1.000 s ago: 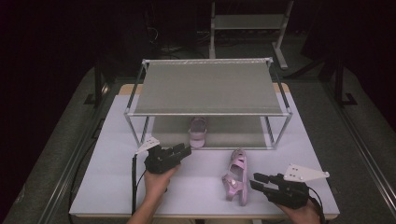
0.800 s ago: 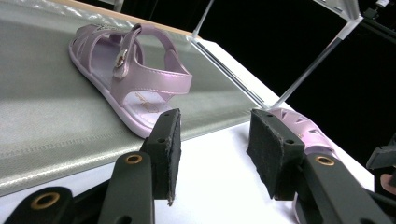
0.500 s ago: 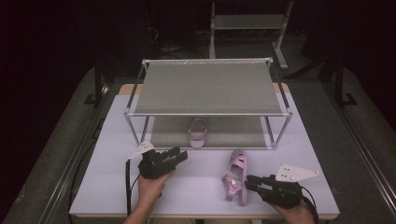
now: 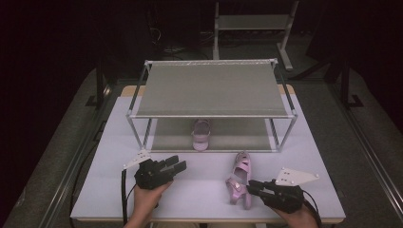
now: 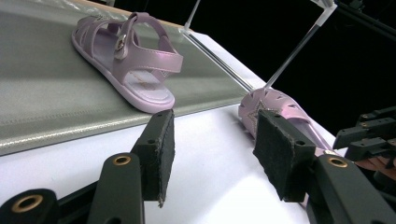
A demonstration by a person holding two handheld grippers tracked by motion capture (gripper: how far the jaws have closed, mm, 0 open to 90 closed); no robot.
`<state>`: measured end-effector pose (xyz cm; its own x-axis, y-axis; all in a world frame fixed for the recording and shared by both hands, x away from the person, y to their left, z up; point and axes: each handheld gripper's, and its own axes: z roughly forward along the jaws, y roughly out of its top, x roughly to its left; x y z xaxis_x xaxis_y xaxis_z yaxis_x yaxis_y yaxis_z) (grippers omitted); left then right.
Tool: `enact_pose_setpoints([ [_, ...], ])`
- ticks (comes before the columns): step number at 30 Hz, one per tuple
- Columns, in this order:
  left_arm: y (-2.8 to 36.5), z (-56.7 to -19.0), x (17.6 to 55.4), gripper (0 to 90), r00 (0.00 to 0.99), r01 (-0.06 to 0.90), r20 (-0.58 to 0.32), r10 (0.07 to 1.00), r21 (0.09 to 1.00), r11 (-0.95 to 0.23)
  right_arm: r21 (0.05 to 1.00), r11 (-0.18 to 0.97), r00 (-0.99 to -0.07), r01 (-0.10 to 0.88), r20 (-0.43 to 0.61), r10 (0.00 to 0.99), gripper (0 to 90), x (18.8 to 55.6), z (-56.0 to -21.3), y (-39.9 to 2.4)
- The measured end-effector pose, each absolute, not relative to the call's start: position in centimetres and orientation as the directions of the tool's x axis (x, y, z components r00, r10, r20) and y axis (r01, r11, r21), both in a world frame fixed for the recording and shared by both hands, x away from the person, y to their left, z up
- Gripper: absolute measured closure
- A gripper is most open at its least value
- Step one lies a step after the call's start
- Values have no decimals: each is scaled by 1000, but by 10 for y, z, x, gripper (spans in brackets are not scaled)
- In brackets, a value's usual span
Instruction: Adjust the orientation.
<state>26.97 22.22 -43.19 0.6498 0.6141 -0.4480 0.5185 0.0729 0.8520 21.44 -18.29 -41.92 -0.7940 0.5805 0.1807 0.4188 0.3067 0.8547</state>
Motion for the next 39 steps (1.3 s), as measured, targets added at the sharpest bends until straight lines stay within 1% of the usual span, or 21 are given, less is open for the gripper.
enact_pose_setpoints([
  [6,224,-432,266,469,652,514,-454,607,854,86,852,308,-784,423,174,596,781,213,-419,-186],
  [14,227,-431,264,463,659,501,-448,605,861,91,849,324,-766,417,136,628,778,206,-416,-194],
  [27,228,-432,262,449,662,498,-444,604,863,89,828,309,-719,467,152,679,756,207,-420,-212],
  [34,230,-432,262,445,662,494,-439,607,865,87,808,293,-680,511,172,712,749,209,-425,-223],
  [39,229,-432,261,443,665,492,-434,607,867,81,805,259,-651,534,197,733,749,210,-427,-234],
])
